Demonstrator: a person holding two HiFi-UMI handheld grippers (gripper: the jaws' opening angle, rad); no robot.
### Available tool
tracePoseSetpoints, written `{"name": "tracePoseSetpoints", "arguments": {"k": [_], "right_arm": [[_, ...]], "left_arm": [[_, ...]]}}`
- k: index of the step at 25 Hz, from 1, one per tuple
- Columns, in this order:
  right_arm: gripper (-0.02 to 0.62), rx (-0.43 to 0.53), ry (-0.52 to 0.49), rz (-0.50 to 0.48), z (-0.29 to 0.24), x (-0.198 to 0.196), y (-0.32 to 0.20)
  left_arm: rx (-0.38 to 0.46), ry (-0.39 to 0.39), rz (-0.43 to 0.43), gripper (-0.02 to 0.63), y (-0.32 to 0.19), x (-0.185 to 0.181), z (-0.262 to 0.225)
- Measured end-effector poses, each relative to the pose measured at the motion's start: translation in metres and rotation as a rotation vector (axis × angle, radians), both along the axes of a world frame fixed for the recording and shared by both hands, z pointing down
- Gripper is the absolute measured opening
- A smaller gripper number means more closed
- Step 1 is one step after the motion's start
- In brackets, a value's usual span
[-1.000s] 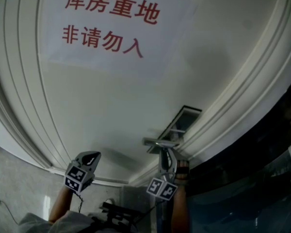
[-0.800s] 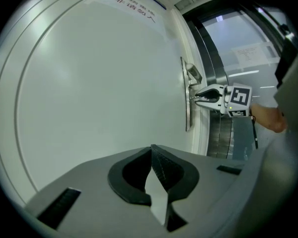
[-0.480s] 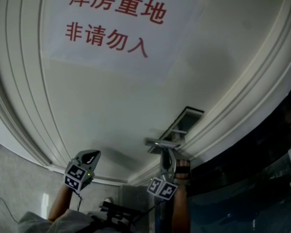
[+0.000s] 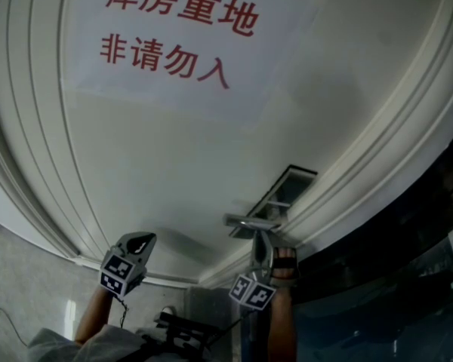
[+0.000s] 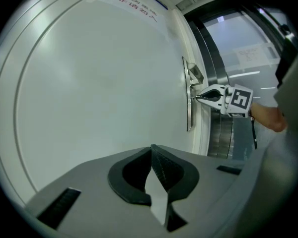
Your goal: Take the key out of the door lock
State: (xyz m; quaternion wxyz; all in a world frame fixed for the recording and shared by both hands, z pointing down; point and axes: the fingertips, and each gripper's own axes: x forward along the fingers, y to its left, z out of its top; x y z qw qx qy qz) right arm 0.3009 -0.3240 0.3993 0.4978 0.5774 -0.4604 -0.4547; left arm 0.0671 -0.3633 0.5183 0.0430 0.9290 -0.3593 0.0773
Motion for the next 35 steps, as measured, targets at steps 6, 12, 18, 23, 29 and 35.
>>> {"name": "tracePoseSetpoints", "arguments": {"k": [6, 12, 18, 23, 29, 35], "right_arm": [[0.025, 0.004, 0.051, 0.017, 0.001, 0.001, 0.000], [0.023, -0.009, 0.074, 0.029, -0.001, 0.000, 0.000], [0.023, -0.022, 0.082, 0.037, -0.001, -0.002, 0.000], [0.023, -0.028, 0.086, 0.043, -0.001, -0.001, 0.001], [0.023, -0.032, 0.092, 0.050, 0.000, -0.001, 0.002], [0.021, -0.038, 0.097, 0.056, -0.001, -0.002, 0.007]], "left_arm": [[-0.002, 0.003, 0.000, 0.005, 0.002, -0.001, 0.000], [0.002, 0.003, -0.005, 0.005, 0.005, -0.003, -0.002], [0.003, 0.000, -0.013, 0.005, 0.010, -0.009, -0.002], [0.000, -0.010, -0.020, 0.005, 0.011, -0.012, 0.000], [-0.001, -0.013, -0.017, 0.005, 0.013, -0.013, 0.001], [-0.001, -0.009, -0.017, 0.005, 0.017, -0.014, 0.001]]}}
